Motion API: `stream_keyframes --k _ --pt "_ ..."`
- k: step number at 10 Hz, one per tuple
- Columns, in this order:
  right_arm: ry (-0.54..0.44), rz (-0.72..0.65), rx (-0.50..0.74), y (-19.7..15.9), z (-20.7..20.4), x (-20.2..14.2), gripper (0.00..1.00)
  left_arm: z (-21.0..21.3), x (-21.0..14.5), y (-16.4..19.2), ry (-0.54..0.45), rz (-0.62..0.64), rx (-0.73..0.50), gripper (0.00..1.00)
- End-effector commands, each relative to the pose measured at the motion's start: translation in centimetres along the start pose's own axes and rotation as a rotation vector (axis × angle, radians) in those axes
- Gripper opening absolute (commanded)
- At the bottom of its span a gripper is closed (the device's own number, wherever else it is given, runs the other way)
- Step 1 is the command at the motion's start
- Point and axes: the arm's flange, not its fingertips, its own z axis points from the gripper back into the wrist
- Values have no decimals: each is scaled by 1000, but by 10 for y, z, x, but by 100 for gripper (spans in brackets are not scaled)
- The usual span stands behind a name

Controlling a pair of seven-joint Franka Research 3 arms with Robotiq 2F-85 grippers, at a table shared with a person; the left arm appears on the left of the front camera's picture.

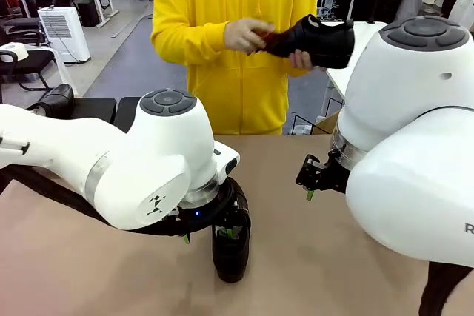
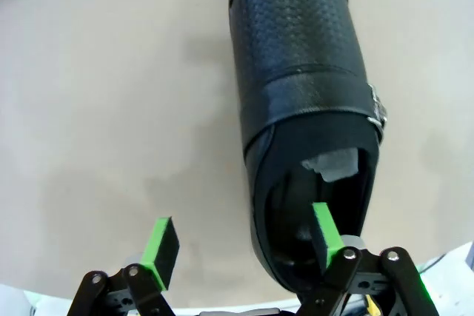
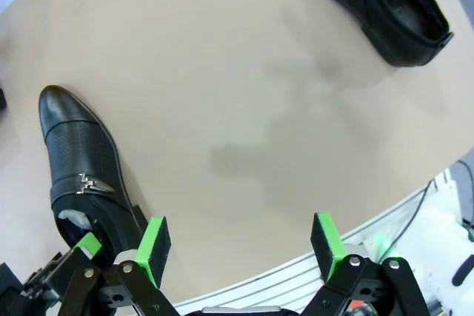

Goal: Organize the shoes by placing them on the stand.
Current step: Place the Shoe from the middle of the table onto the Shoes Stand.

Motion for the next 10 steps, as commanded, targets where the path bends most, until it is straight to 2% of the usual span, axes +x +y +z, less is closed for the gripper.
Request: stream_keyframes --k 1,4,5,10 --pt "2 13 12 3 1 5 100 -15 10 -2 -18 42 33 74" --pt "2 13 12 3 1 5 100 -19 13 0 -13 52 46 15" --pt "2 13 12 3 1 5 100 -19 13 0 -15 47 46 0" --pt "2 13 12 3 1 5 100 -21 9 -7 7 7 37 0"
